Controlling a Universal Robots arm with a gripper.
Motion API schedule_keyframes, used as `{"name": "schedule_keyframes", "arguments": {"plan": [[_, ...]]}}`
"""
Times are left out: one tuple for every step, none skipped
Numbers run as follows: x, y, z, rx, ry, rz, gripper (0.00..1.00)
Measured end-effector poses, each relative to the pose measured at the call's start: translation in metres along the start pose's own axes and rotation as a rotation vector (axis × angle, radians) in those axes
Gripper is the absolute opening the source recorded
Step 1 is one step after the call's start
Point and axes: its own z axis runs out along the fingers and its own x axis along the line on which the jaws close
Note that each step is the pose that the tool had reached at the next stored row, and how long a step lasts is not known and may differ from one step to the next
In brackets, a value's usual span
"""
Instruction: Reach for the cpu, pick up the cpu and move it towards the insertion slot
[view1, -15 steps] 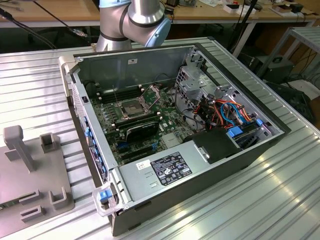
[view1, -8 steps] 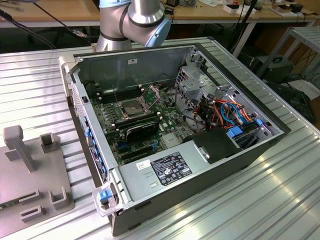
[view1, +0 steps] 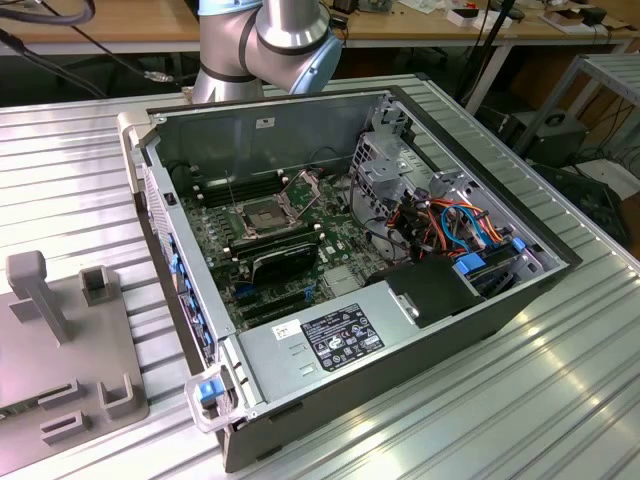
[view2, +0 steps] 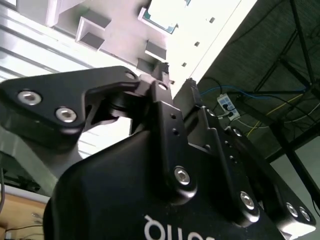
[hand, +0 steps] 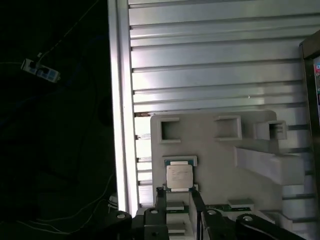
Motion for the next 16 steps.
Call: {"name": "schedule_keyframes", "arguments": {"plan": [[0.0000, -0.0001, 0.0021, 0.0000, 0.0002, 0.000, 0.36], [0.0000, -0.0002, 0.0039, 0.0000, 0.0006, 0.000, 0.36], [0.0000, -0.0003, 0.0058, 0.0000, 0.0008, -0.001, 0.42], [0.0000, -0.0004, 0.0079, 0.0001, 0.0011, -0.001, 0.48], [0.0000, -0.0005, 0.0097, 0.0000, 0.0013, -0.001, 0.54], [0.0000, -0.0006, 0.0123, 0.0001, 0.0014, -0.001, 0.60], [0.0000, -0.0007, 0.0140, 0.0001, 0.0014, -0.001, 0.60], [0.0001, -0.0008, 0.0160, 0.0001, 0.0015, -0.002, 0.65], [0.0001, -0.0009, 0.0179, 0.0001, 0.0015, -0.002, 0.72], [0.0001, -0.0010, 0.0203, 0.0001, 0.0015, -0.002, 0.72], [0.0001, -0.0011, 0.0221, 0.0001, 0.0016, -0.002, 0.78], [0.0001, -0.0013, 0.0270, 0.0001, 0.0020, -0.002, 0.90], [0.0001, -0.0015, 0.0295, 0.0000, 0.0021, -0.002, 0.96], [0.0001, -0.0015, 0.0307, 0.0001, 0.0022, -0.002, 0.96], [0.0001, -0.0016, 0.0323, 0.0001, 0.0023, -0.002, 0.99], [0.0001, -0.0017, 0.0348, 0.0001, 0.0027, -0.002, 0.99]]}}
